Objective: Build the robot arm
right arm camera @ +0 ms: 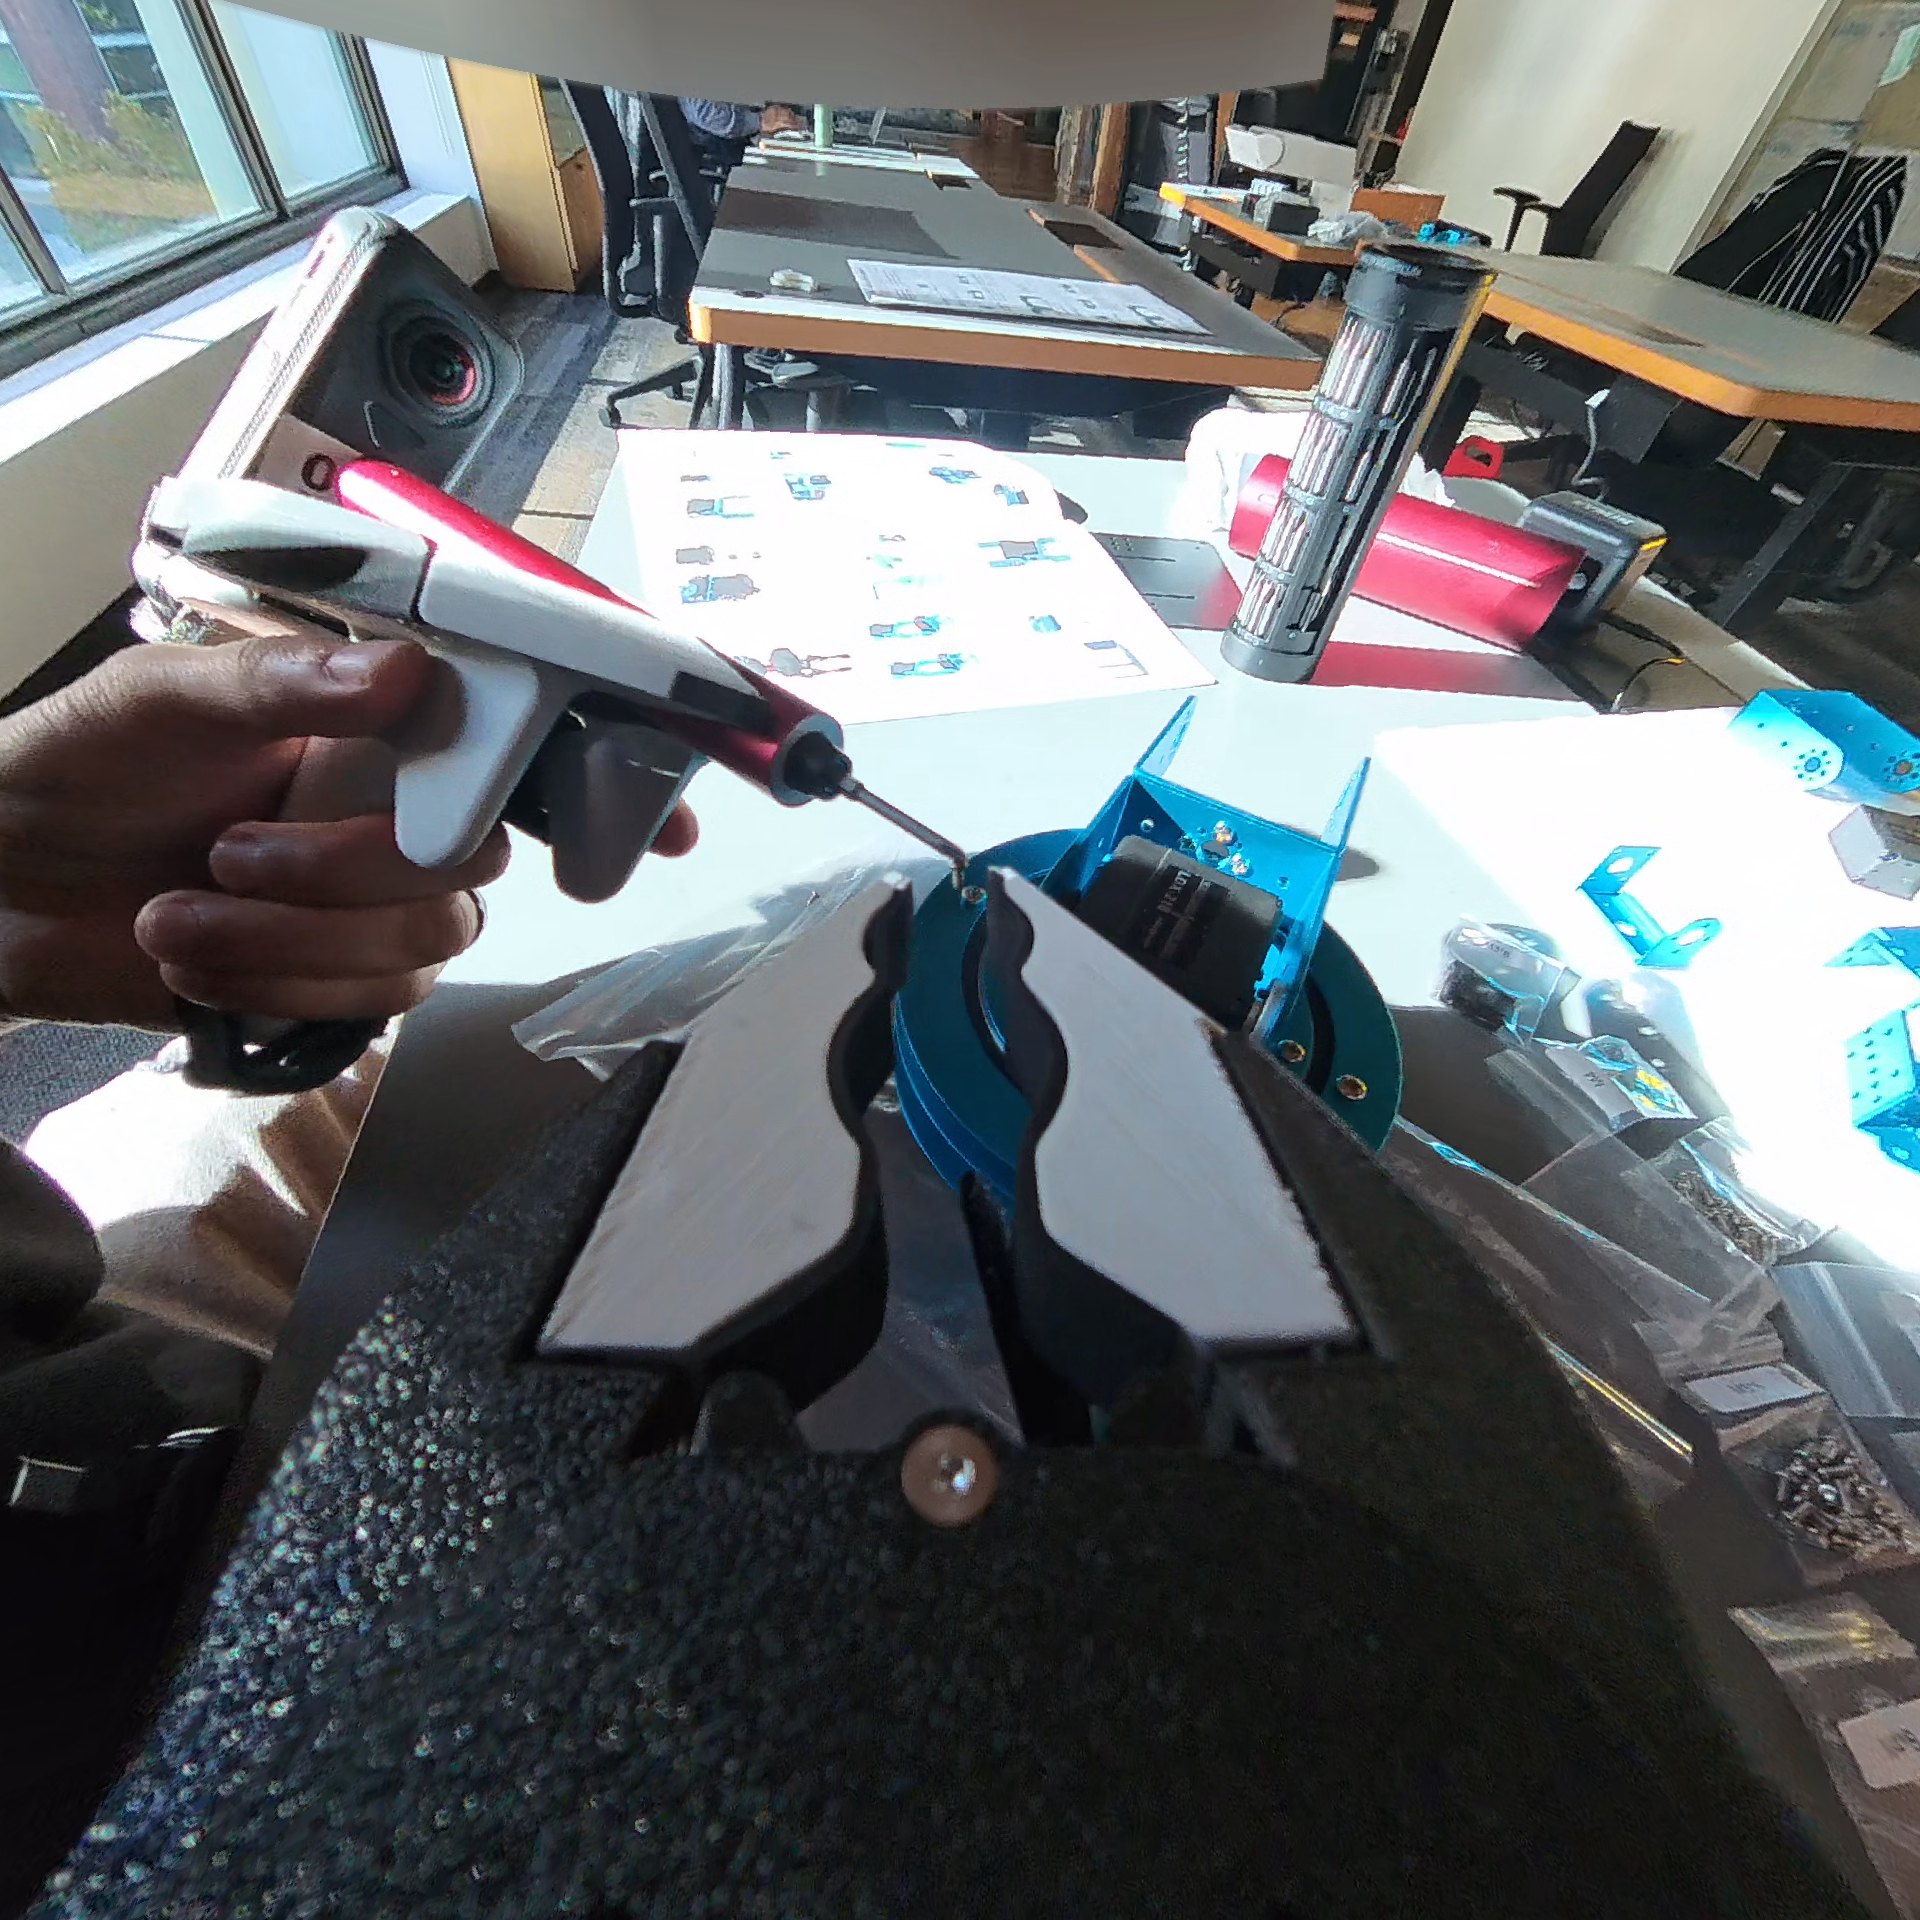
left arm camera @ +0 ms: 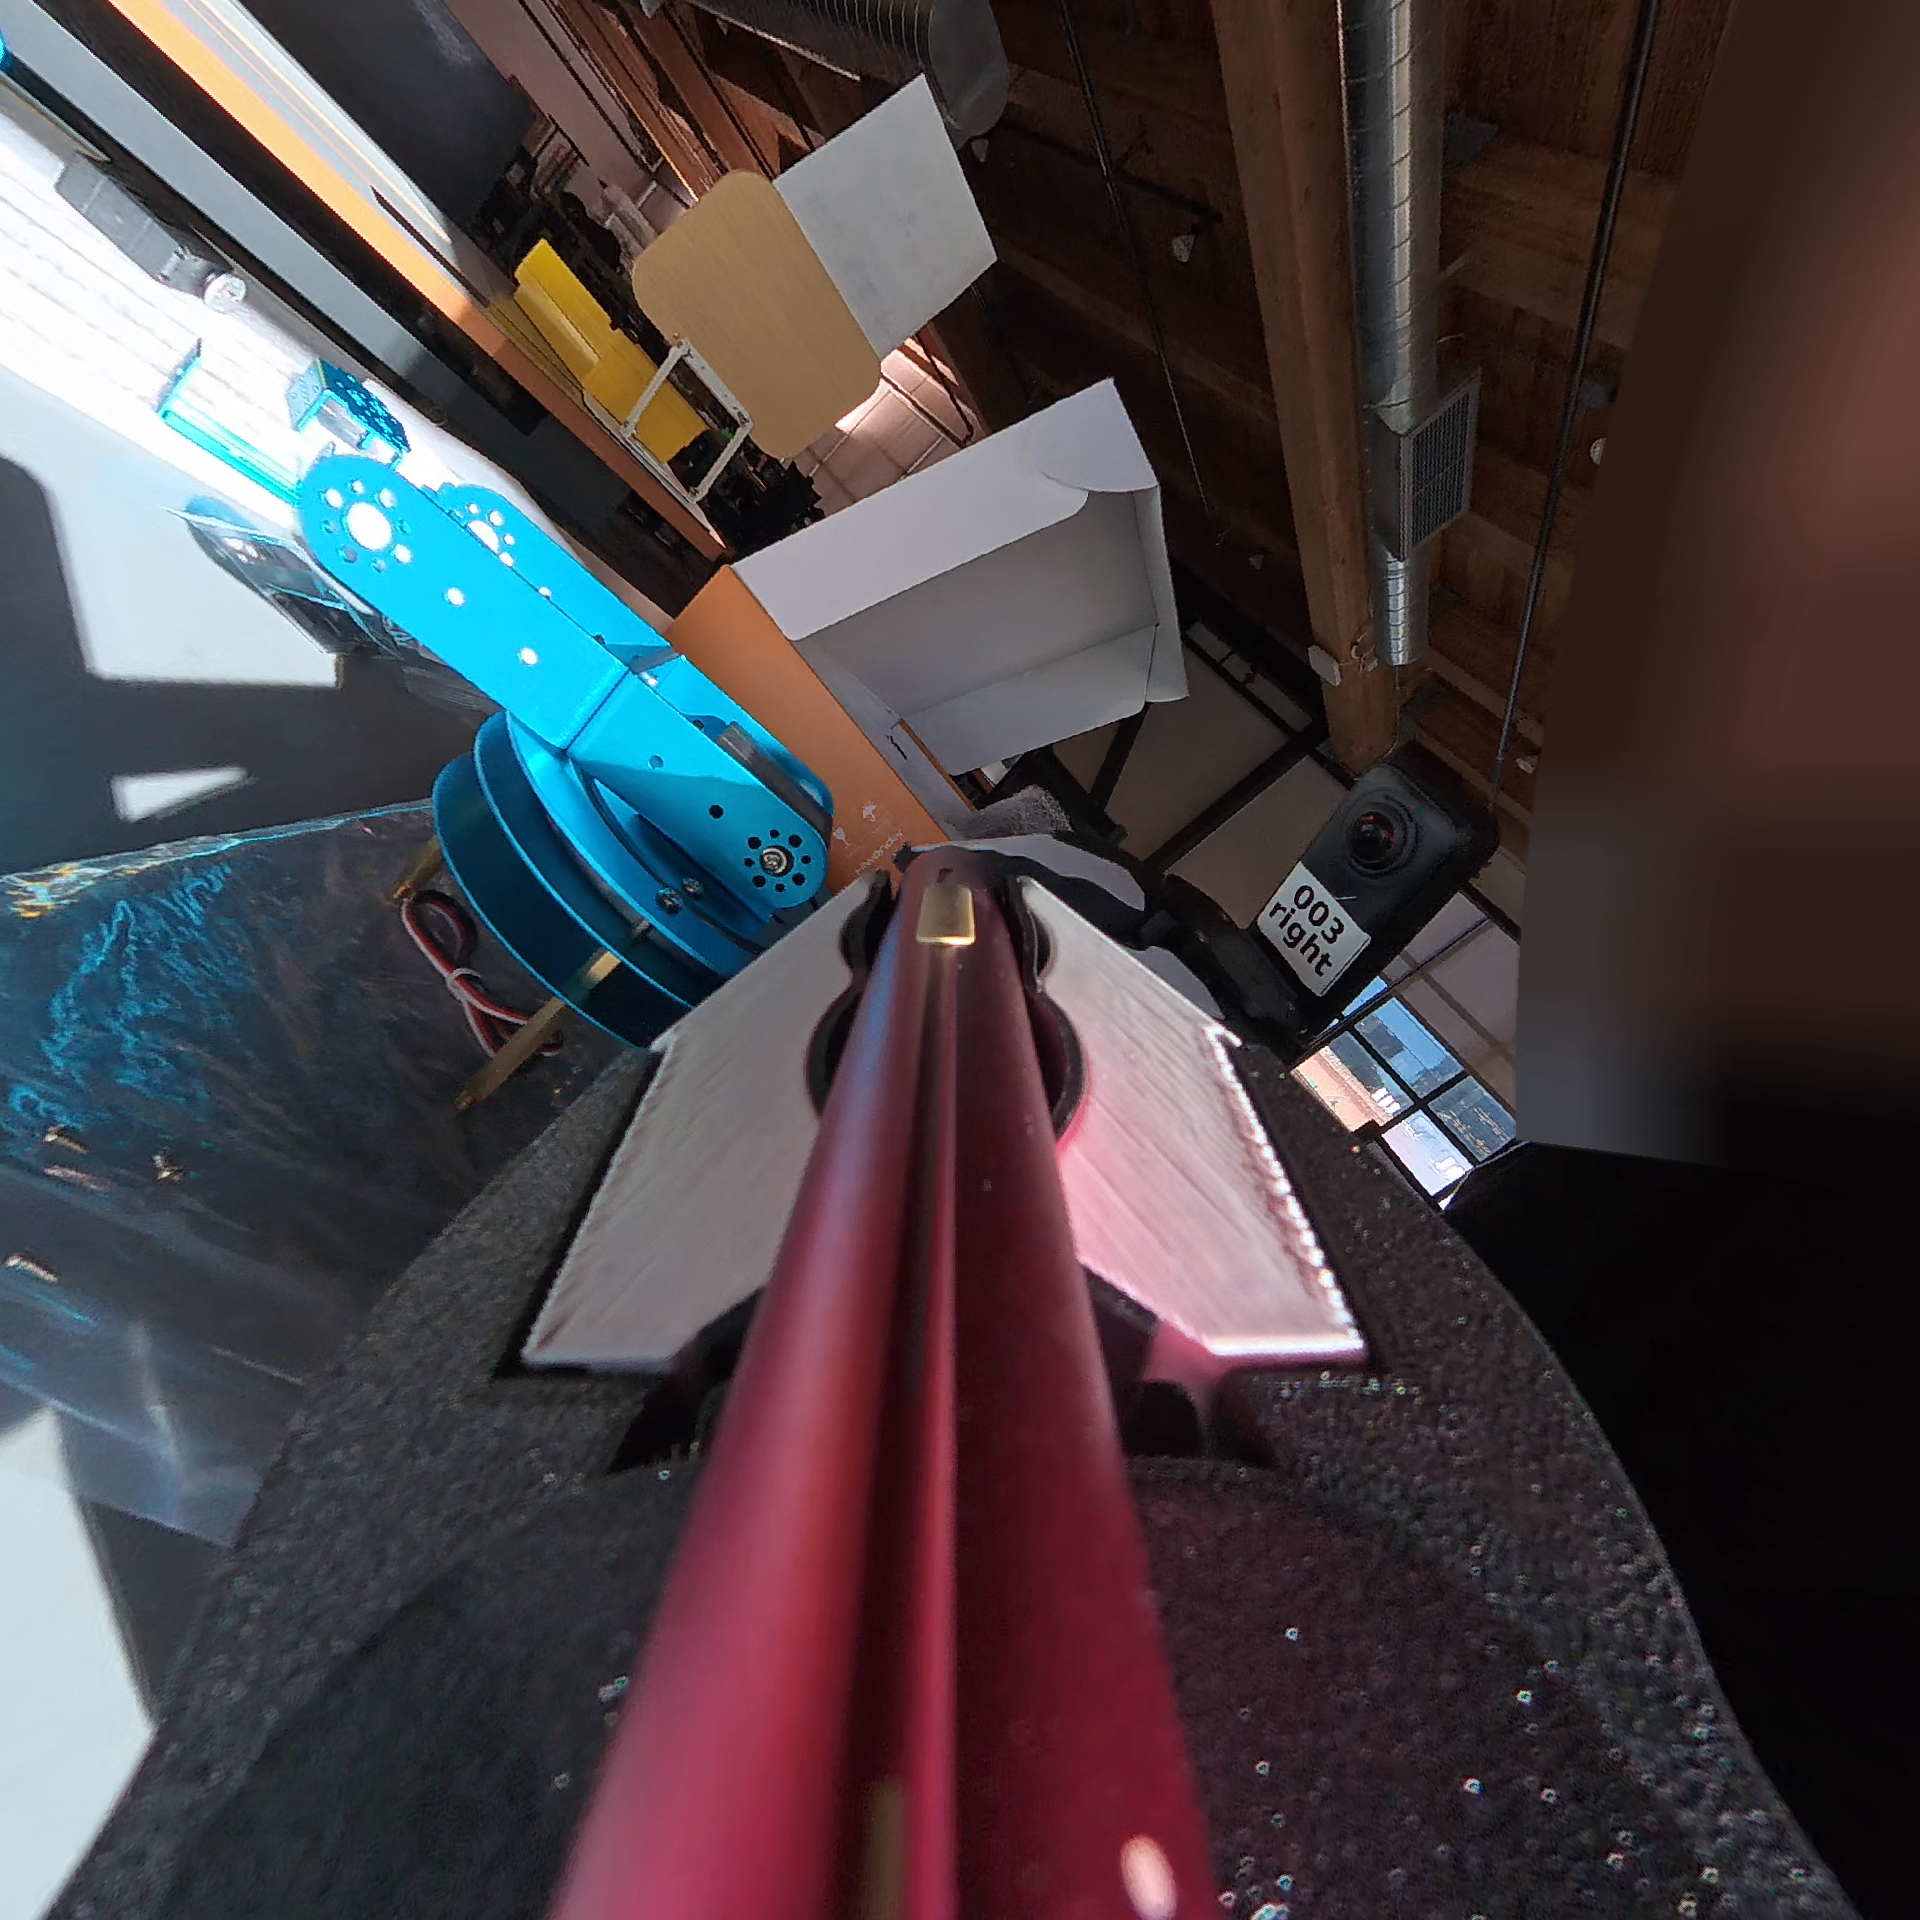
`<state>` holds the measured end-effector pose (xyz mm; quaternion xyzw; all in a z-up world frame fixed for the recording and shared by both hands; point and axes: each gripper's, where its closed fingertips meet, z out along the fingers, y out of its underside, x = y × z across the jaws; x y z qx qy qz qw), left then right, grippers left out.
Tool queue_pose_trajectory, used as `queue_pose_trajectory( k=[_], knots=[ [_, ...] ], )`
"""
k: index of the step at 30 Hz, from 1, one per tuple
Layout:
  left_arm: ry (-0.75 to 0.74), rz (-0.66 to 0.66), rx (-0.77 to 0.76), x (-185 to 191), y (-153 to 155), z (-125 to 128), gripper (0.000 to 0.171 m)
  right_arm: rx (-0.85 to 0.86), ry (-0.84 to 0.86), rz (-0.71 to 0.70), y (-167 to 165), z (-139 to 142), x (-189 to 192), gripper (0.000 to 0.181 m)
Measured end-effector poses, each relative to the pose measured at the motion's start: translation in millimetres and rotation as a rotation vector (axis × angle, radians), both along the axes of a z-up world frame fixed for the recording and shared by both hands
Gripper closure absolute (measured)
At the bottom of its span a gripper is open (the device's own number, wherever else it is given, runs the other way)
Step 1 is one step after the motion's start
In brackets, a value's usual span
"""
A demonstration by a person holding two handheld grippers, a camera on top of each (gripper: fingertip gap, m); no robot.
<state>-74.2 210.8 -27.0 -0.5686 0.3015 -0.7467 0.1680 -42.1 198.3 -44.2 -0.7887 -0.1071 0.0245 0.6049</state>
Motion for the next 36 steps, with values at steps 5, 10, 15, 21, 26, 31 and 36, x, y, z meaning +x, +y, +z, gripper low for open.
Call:
queue_pose_trajectory(
  k=[5,10,15,21,26,31,36],
  knots=[
    [0.009,0.001,-0.004,-1,-2,-2,0.15,-0.006,-0.025,0.003,-2,-3,1,0.176],
    [0.06,0.018,0.078,-2,-1,-9,0.15,-0.013,-0.112,-0.004,-3,-6,2,0.181],
    [0.094,0.02,0.204,-5,-3,-12,0.15,-0.056,-0.269,-0.028,-3,-17,5,0.181],
    [0.121,0.03,0.367,-5,-10,-13,0.15,-0.059,-0.38,-0.031,-3,-20,4,0.181],
    [0.124,0.039,0.372,-6,-8,-13,0.151,-0.059,-0.407,-0.023,-4,-21,3,0.181],
    [0.122,0.052,0.361,-9,-3,-13,0.151,-0.056,-0.418,-0.022,-4,-22,3,0.181],
    [0.118,0.026,0.359,-9,-6,-13,0.15,-0.05,-0.417,-0.017,-3,-21,1,0.181]
  ],
)
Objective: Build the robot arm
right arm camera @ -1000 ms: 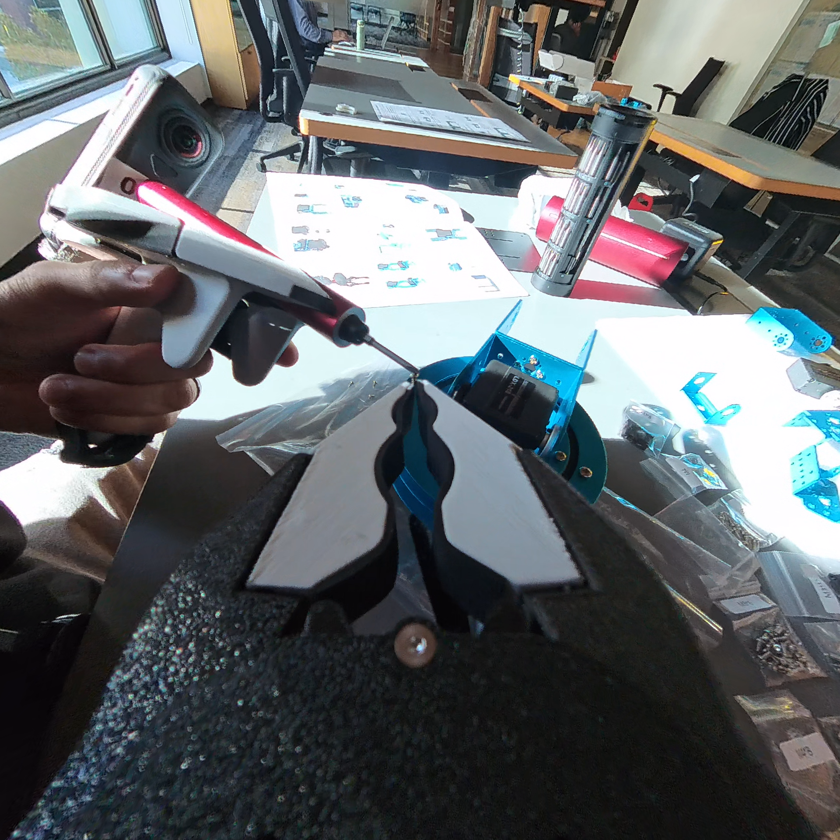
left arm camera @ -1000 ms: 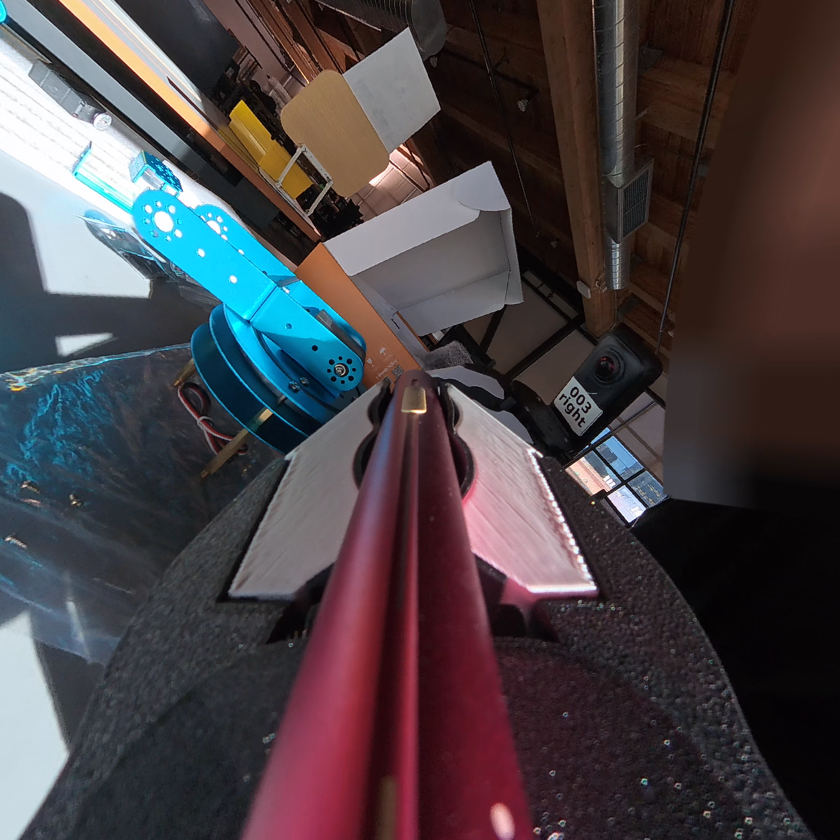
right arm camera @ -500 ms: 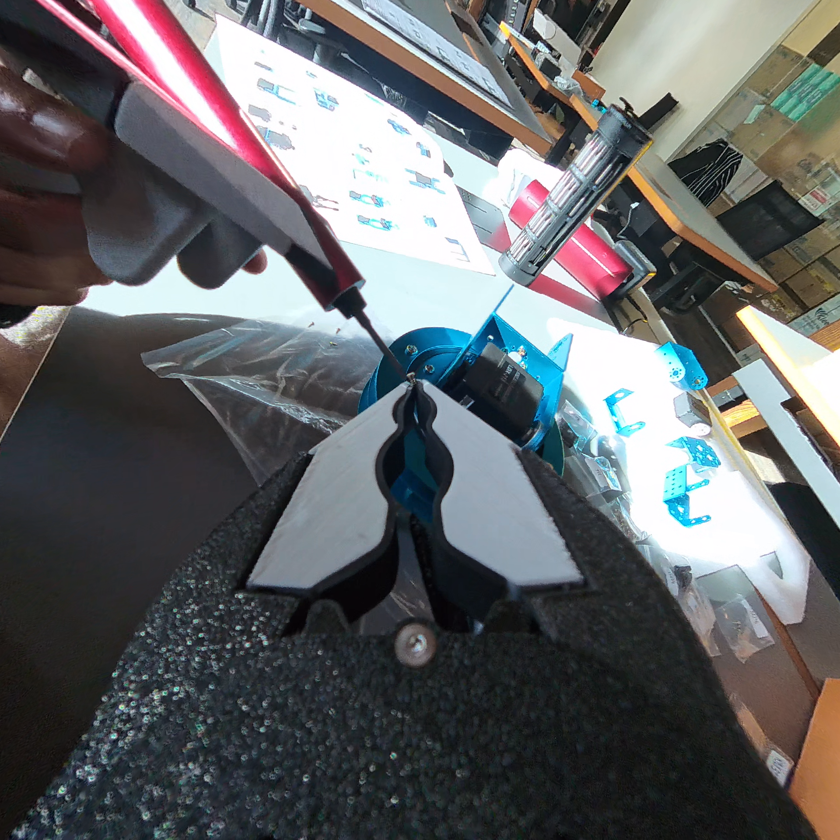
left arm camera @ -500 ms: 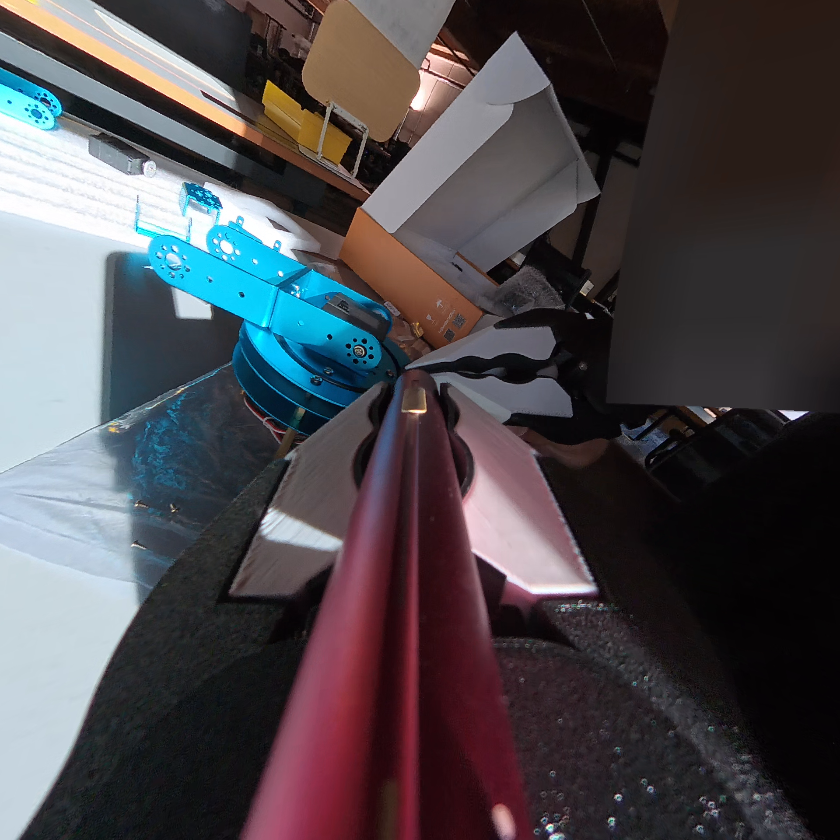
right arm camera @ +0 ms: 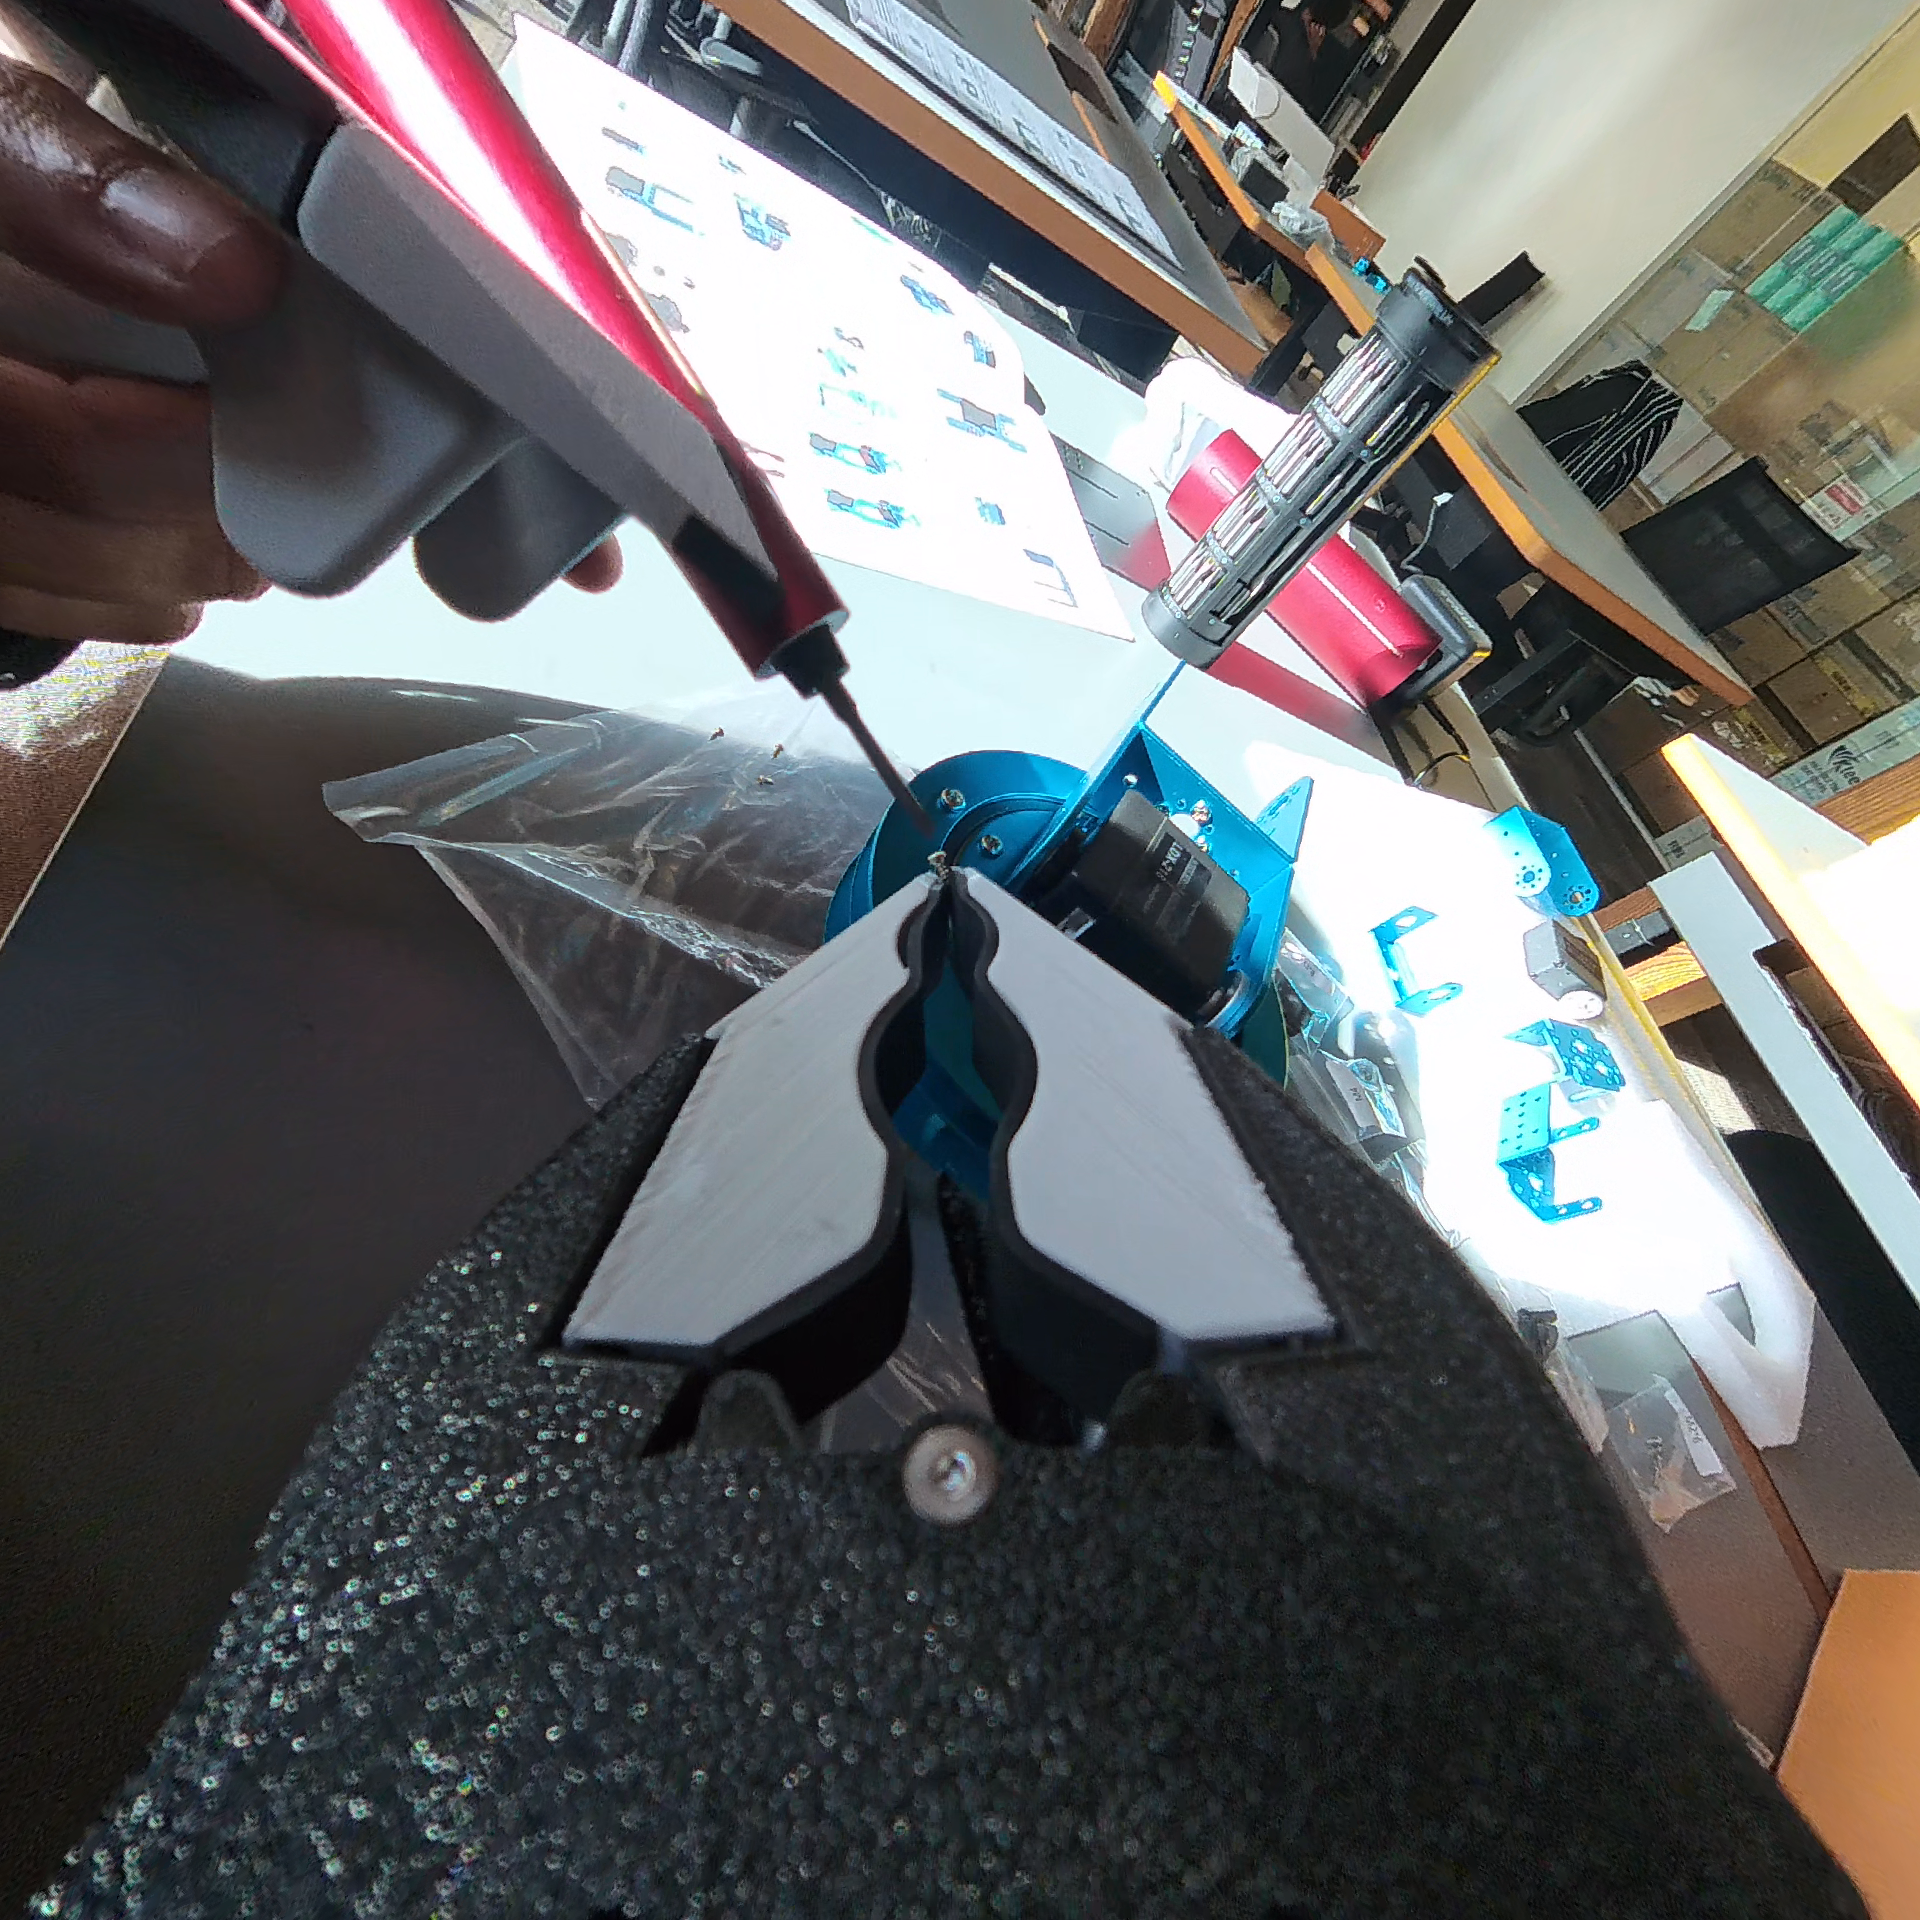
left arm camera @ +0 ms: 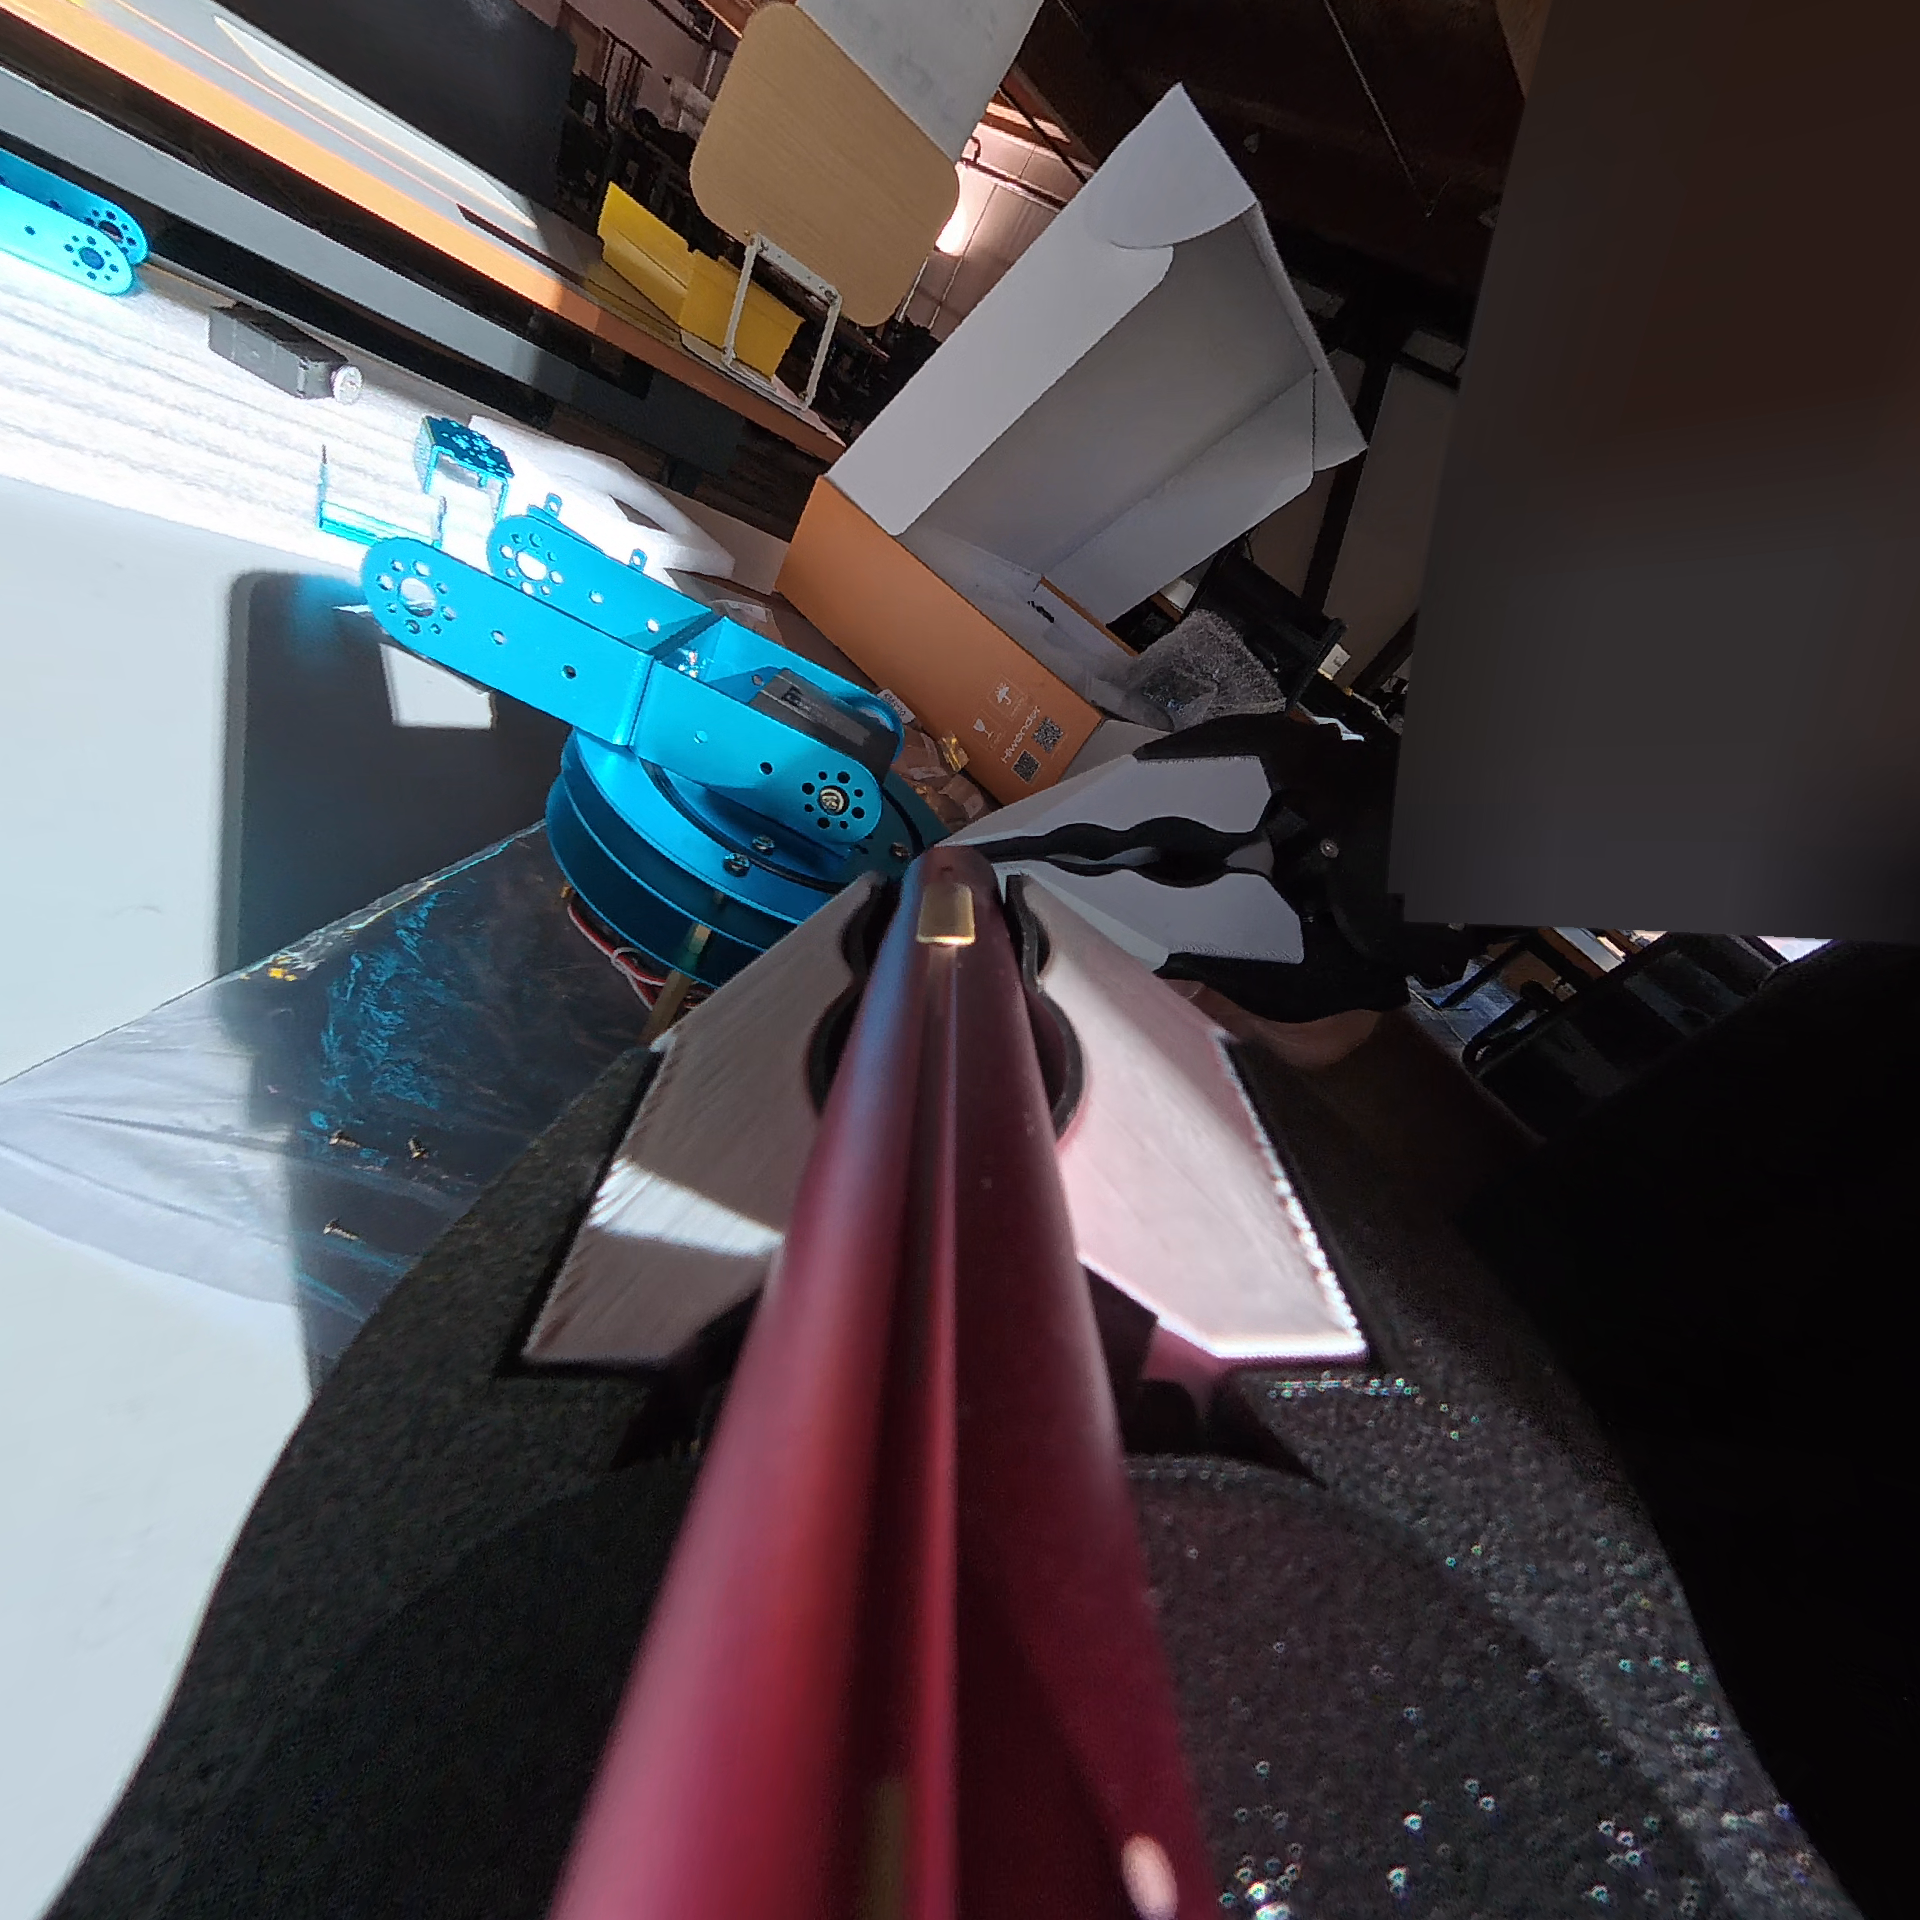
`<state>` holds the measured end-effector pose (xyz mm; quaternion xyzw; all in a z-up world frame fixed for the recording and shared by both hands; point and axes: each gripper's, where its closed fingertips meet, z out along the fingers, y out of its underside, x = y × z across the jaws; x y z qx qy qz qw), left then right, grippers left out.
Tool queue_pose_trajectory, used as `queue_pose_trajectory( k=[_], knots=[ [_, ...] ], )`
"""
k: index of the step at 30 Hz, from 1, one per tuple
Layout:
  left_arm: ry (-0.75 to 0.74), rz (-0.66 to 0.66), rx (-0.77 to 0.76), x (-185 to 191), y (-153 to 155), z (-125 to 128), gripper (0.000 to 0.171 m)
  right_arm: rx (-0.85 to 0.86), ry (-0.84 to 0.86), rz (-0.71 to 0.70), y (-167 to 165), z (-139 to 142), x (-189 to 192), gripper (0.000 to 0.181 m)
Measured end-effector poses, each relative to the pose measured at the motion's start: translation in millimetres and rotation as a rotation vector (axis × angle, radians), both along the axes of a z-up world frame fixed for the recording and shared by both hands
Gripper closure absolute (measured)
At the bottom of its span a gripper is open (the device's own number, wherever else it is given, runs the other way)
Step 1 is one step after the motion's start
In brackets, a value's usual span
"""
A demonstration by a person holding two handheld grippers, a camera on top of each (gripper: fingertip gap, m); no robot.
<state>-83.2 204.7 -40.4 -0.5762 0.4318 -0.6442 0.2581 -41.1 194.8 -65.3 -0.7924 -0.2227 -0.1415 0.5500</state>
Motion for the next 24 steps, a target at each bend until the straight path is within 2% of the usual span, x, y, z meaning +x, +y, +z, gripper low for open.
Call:
queue_pose_trajectory(
  k=[24],
  knots=[
    [0.026,0.0,0.041,1.1,-2.8,-4.1,0.15,-0.021,-0.04,0.005,-0.4,-4.8,-1.9,0.181]
  ],
)
